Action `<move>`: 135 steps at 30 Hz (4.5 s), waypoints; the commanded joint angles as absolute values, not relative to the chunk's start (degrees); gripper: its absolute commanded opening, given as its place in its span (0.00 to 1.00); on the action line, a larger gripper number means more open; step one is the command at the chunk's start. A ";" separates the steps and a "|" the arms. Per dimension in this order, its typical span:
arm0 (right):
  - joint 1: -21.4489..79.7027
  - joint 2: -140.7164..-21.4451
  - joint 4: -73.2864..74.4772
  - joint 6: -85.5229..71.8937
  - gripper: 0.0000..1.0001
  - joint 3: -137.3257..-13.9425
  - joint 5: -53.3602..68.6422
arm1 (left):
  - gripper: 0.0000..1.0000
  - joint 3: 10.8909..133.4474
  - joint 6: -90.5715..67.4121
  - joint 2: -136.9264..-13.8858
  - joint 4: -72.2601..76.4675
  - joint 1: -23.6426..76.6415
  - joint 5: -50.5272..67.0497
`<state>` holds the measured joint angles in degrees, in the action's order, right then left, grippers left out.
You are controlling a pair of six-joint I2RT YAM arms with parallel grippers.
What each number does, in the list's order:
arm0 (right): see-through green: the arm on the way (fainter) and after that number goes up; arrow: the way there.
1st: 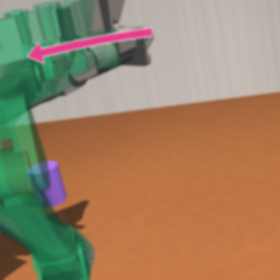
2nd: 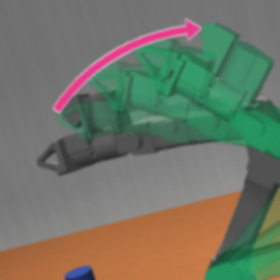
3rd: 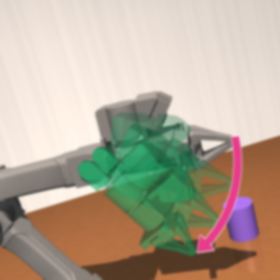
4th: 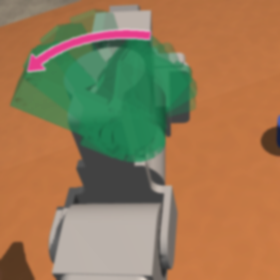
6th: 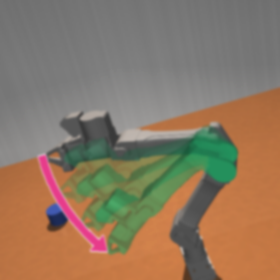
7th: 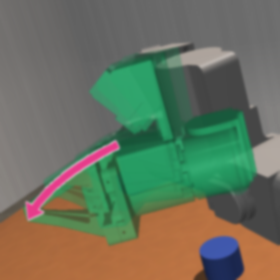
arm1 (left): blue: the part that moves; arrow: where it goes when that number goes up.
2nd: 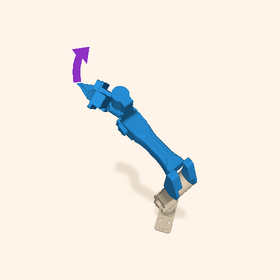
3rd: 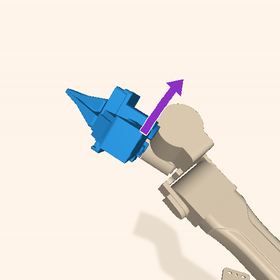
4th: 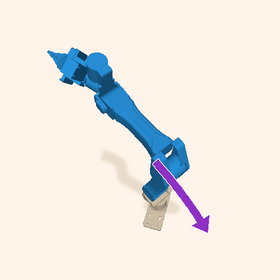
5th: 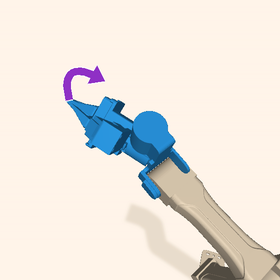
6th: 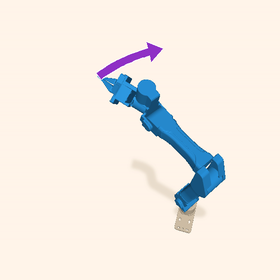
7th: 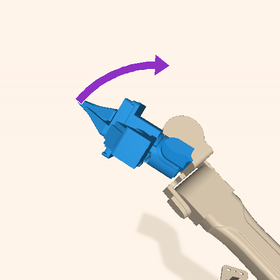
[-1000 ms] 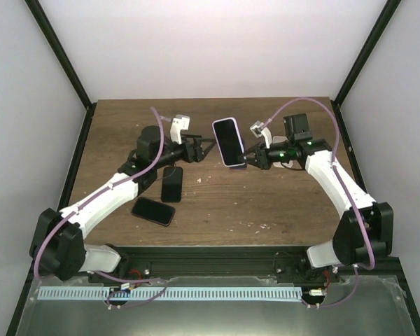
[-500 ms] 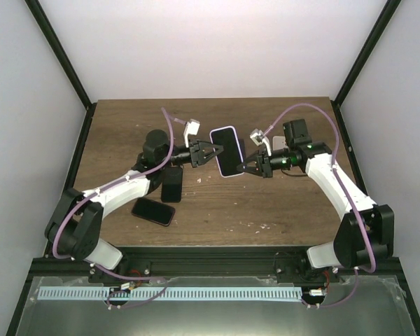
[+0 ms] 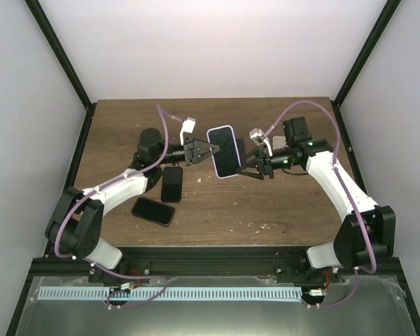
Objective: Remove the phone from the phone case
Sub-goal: Remove the phone case from the phone.
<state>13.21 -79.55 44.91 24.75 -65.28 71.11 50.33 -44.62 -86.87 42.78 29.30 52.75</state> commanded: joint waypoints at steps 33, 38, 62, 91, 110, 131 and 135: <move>21.23 -79.24 56.69 40.87 0.35 -74.17 67.36 | 0.00 51.33 -70.00 -92.86 68.51 23.38 69.66; 21.84 -77.80 57.56 44.71 0.28 -73.61 67.80 | 0.00 51.58 -68.16 -91.93 64.52 23.36 69.76; 35.76 -72.73 31.36 33.52 0.10 -69.61 43.35 | 0.00 52.29 -49.07 -78.00 24.85 24.08 69.89; 34.98 -70.90 41.36 36.00 0.38 -66.96 56.77 | 0.00 46.40 -54.15 -76.70 42.15 23.82 58.26; 33.15 -74.43 28.01 37.72 0.24 -63.94 45.49 | 0.00 45.86 -59.60 -76.74 42.54 23.91 64.57; 30.76 -75.30 26.95 43.82 0.24 -66.83 41.81 | 0.00 47.32 -62.26 -78.39 43.23 25.92 68.29; 25.83 -76.27 22.37 34.81 0.24 -68.24 47.56 | 0.00 47.29 -61.61 -78.07 42.20 26.07 68.38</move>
<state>31.09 -74.56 35.29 41.43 -63.75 47.90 45.63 -57.91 -78.72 42.98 23.18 62.43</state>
